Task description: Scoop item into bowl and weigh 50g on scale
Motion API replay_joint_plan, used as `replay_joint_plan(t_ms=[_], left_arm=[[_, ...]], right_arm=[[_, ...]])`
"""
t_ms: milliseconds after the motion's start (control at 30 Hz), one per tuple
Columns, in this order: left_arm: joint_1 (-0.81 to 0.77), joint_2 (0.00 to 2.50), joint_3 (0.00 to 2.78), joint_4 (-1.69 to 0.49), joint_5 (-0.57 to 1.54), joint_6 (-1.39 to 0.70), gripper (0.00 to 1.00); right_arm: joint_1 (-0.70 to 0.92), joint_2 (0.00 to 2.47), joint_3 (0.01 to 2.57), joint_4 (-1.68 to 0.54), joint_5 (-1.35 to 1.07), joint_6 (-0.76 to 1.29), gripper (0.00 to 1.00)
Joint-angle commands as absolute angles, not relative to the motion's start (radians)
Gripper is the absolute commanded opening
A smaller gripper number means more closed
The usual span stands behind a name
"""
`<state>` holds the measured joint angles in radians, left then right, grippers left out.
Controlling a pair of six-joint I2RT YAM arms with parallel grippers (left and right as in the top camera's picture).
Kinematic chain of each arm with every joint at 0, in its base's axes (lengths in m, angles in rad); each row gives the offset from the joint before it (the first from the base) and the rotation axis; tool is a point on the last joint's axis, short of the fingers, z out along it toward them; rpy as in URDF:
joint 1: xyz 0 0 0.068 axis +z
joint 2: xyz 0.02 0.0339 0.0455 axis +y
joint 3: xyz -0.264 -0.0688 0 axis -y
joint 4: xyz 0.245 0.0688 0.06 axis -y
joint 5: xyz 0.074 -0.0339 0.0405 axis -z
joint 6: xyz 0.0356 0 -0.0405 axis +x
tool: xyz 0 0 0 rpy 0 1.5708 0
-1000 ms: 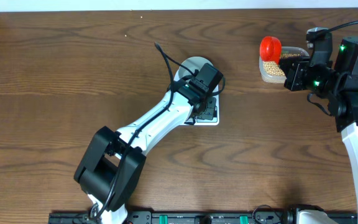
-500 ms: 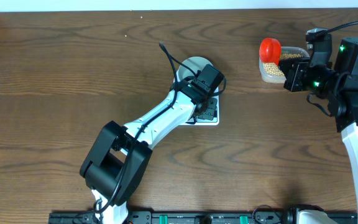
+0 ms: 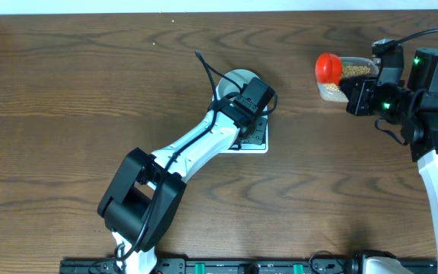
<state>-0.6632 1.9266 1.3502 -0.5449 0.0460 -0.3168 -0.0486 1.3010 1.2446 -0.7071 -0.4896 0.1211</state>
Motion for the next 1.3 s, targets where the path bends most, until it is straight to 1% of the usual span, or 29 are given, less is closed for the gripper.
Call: replay_joint_plan(t_ms=[0,133,1167,1200,1233,1267], left_arm=[[-0.664,1.936,1.343,-0.536,0.033,-0.319,0.07],[-0.664,1.936,1.343,-0.548,0.033,-0.326,0.07],[-0.664,1.936,1.343,-0.559,0.033,-0.326,0.08],[-0.664,1.936,1.343,-0.559,0.033,-0.326,0.09],[-0.664,1.936,1.343,-0.559,0.033,-0.326,0.17],[-0.664,1.936,1.343,-0.559,0.033,-0.326,0.28]], right_arm=[[-0.052,1.296,1.266,-0.736,-0.508,0.118,0.01],[-0.053,1.296,1.266,-0.764,-0.507,0.094,0.01],[-0.052,1.296,1.266,-0.75,-0.507,0.095,0.01],[-0.052,1.296,1.266,-0.75,-0.507,0.095,0.01],[-0.052,1.296,1.266,-0.75,-0.507,0.095,0.01],[-0.052,1.296,1.266,-0.75,-0.507,0.095,0.01]])
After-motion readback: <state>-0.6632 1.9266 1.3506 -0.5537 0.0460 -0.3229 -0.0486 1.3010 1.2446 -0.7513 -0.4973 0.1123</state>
